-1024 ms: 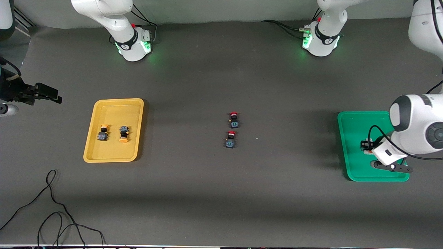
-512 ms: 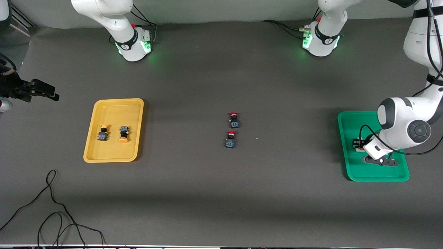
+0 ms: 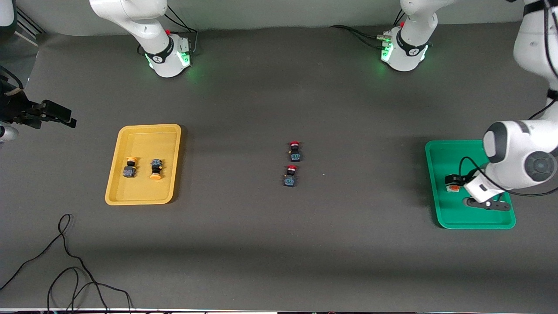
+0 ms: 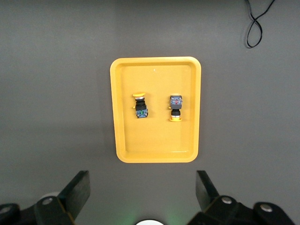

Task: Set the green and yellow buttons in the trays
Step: 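Lower the white block into the green tray and open the left gripper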

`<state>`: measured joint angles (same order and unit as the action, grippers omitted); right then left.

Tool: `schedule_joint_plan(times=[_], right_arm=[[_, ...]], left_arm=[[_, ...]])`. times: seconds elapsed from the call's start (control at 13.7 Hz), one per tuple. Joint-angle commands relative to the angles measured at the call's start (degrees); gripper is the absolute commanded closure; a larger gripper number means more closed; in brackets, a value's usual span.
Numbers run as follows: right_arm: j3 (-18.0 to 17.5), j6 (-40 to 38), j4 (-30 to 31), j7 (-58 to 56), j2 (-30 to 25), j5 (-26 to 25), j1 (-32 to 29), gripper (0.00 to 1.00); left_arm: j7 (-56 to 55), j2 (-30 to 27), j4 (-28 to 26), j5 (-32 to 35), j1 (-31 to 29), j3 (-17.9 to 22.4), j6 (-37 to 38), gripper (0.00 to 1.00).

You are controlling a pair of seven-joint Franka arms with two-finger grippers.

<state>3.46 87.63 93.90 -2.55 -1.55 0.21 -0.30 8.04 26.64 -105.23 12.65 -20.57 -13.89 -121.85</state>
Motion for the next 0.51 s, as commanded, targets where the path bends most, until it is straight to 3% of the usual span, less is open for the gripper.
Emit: schedule_joint_plan(times=[0.0, 0.22, 0.37, 0.44], right_arm=[[-0.21, 0.61, 1.38, -1.22, -1.44, -3.10, 0.65, 0.00], [-0.21, 0.53, 1.29, -1.40, -1.35, -3.28, 1.18, 0.00], [-0.12, 0.53, 0.94, -1.23, -1.00, -3.19, 1.10, 0.00], [-0.04, 0.53, 0.94, -1.32, -1.00, -3.11, 1.10, 0.00]], left_arm=[[0.48, -5.81, 11.30, -0.35, 0.80, -2.71, 22.17, 0.00], [0.31, -5.99, 28.10, -1.14, 0.97, -6.93, 43.30, 0.00], [-0.48, -6.34, 34.19, -1.14, 0.89, -9.22, 51.07, 0.00], [-0.49, -7.56, 34.74, -1.14, 0.97, -9.32, 51.53, 0.00]])
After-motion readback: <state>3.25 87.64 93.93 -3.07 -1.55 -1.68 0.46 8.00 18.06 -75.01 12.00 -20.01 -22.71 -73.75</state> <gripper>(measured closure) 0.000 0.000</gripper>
